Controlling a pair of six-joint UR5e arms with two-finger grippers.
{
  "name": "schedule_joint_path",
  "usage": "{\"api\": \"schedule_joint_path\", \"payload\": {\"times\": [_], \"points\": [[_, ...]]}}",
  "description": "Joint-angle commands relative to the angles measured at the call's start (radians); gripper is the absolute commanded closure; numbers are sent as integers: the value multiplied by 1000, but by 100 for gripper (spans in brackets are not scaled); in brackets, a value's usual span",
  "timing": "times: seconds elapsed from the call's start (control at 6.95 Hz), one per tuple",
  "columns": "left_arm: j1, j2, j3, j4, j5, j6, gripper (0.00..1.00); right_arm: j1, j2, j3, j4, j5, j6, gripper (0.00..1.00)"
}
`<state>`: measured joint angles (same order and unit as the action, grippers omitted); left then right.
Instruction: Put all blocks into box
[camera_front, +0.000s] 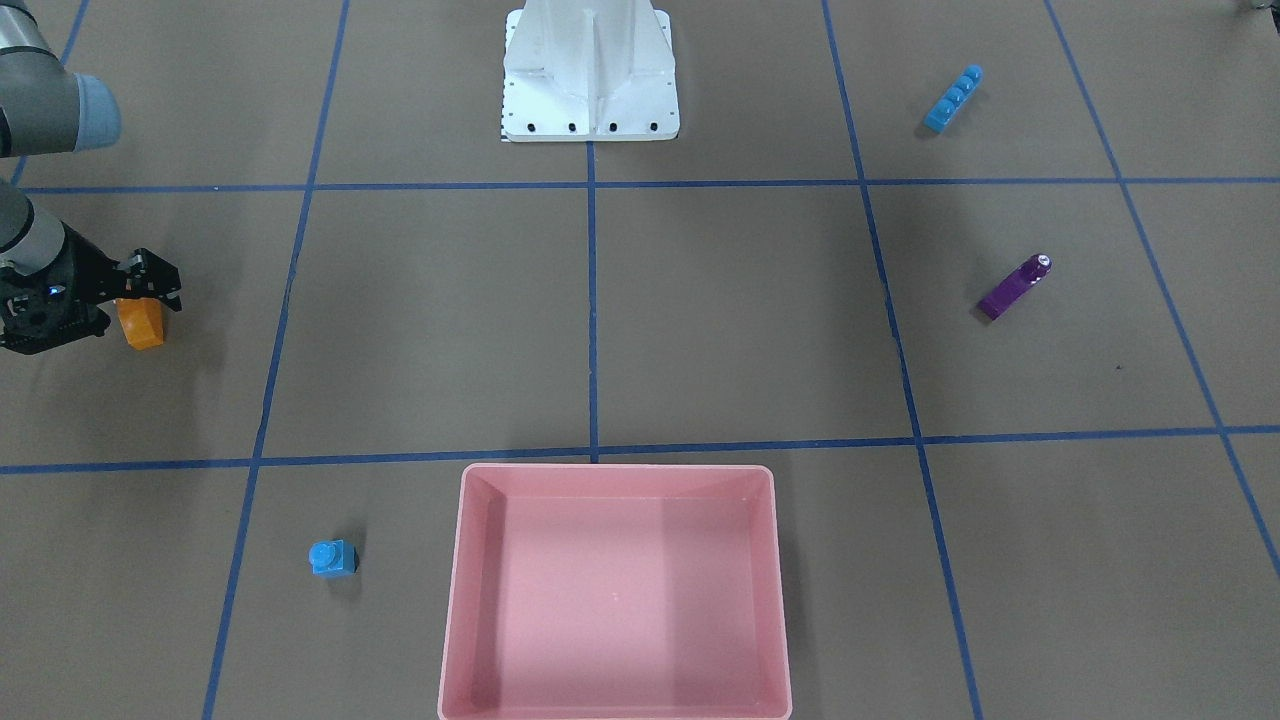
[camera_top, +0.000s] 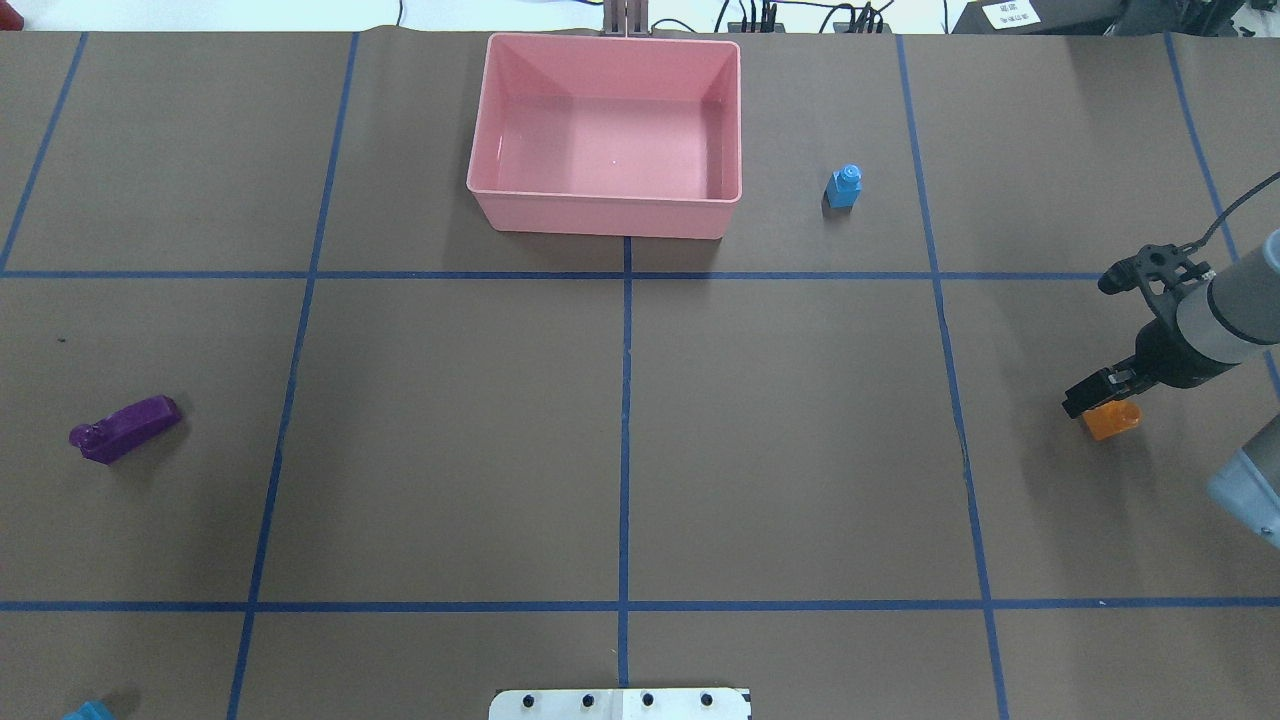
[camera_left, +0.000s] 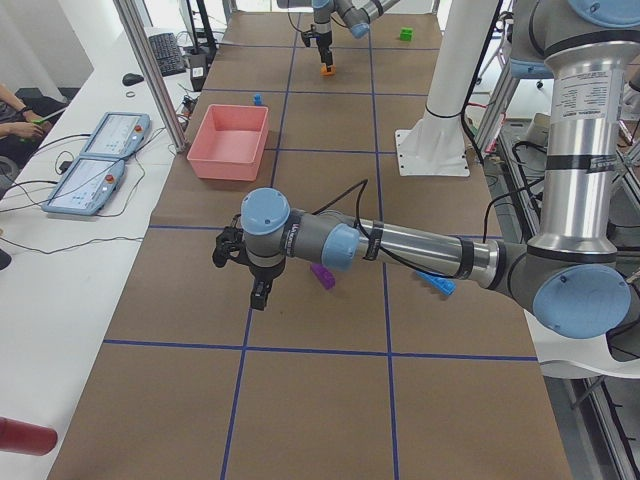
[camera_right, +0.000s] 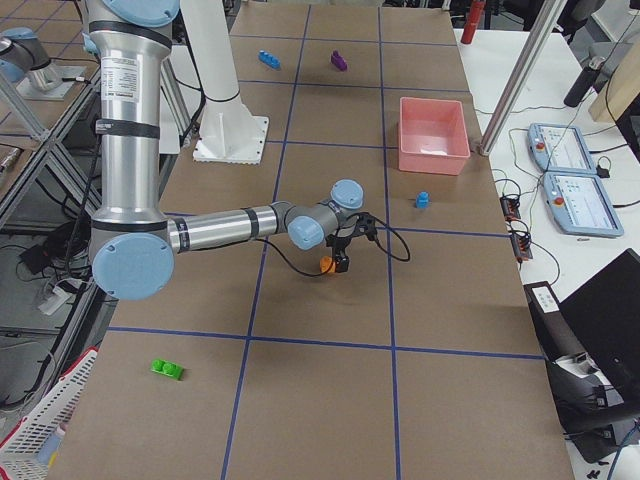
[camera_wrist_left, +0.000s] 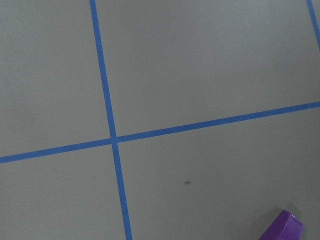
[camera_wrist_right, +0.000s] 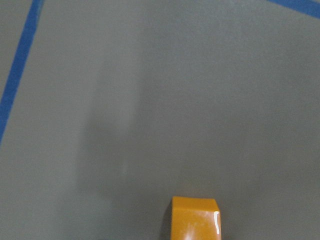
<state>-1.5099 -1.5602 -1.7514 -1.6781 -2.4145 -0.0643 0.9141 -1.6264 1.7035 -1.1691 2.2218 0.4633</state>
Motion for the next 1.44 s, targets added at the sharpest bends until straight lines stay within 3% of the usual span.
{"api": "schedule_joint_path", "payload": {"times": [0.0,0.14,0.29,0.43,1.01,1.3], "points": [[0,-1,-3,0,0,-2,0,-6,-30,-15,0,21,3,8],[-1,-1,-7,0,0,-2,0,-4,-42,-15,0,33,6,33],[-1,-1,-8,0,0,-2,0,-6,-44,-10,0,33,9,78],[-1,-1,-8,1,0,-2,0,-7,-44,-7,0,33,11,100],[5,-7,-11,0,-2,-2,0,86,-46,80,0,33,23,100],[124,-28,-37,-6,3,12,0,130,-26,131,6,30,24,100]]}}
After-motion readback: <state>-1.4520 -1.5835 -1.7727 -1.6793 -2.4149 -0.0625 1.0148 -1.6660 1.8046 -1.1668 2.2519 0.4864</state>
